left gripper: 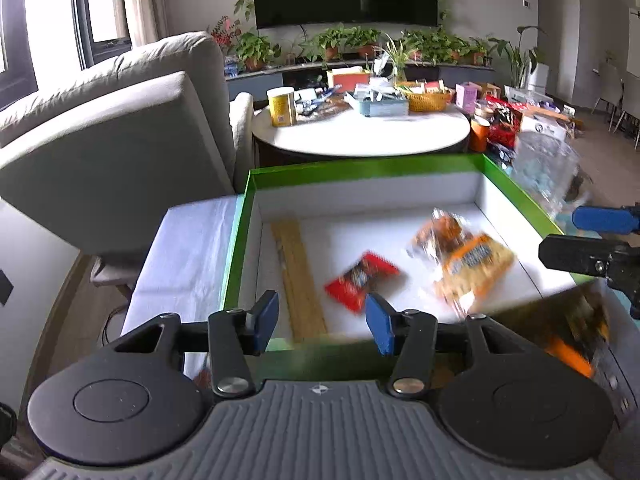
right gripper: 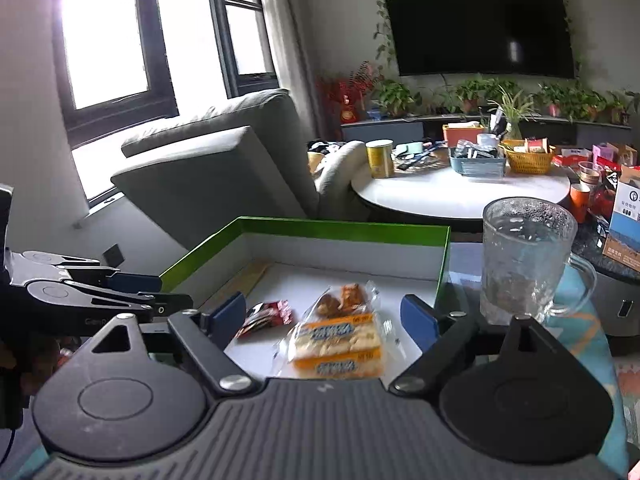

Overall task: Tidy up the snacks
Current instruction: 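Grasp the dark jerky pack with the left tool while the right tool grasps another clear snack bag, then carry the jerky pack and snack bag over the box and release both, then move both open tools back toward the remaining snacks on the table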

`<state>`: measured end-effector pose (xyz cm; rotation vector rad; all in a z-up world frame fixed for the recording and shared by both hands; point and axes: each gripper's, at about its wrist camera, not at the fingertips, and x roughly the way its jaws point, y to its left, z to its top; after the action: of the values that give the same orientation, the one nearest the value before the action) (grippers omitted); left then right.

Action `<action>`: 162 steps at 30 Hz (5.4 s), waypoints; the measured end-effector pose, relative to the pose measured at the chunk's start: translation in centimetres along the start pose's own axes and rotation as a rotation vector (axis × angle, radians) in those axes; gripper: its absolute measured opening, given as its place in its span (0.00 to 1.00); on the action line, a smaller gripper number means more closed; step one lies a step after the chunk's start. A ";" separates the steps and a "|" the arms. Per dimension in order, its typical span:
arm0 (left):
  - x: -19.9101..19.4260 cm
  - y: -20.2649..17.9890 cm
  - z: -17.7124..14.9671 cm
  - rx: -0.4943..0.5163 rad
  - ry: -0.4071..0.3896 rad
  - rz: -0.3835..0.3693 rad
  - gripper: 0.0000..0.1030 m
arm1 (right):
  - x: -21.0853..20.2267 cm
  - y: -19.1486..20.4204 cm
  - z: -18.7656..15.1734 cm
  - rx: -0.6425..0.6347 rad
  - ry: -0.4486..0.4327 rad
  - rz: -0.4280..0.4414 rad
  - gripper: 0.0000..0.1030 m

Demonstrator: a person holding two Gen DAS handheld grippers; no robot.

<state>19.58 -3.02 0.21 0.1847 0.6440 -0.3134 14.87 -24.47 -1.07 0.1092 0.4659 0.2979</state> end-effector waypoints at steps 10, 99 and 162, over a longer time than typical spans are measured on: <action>-4.4 -1.0 -3.7 0.030 0.033 -0.016 0.51 | -1.9 1.7 -2.9 -0.039 0.063 0.083 0.60; -4.6 1.1 3.9 -0.042 -0.161 -0.011 0.25 | -1.0 0.7 1.3 0.002 -0.087 0.041 0.58; -4.6 15.1 -9.7 -0.234 0.088 -0.070 0.46 | -3.7 -4.5 -7.2 0.088 0.072 -0.179 0.59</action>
<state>15.85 14.76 -3.47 -0.0490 0.7695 -0.2959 9.61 -29.59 -6.63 0.1419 0.5571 0.1059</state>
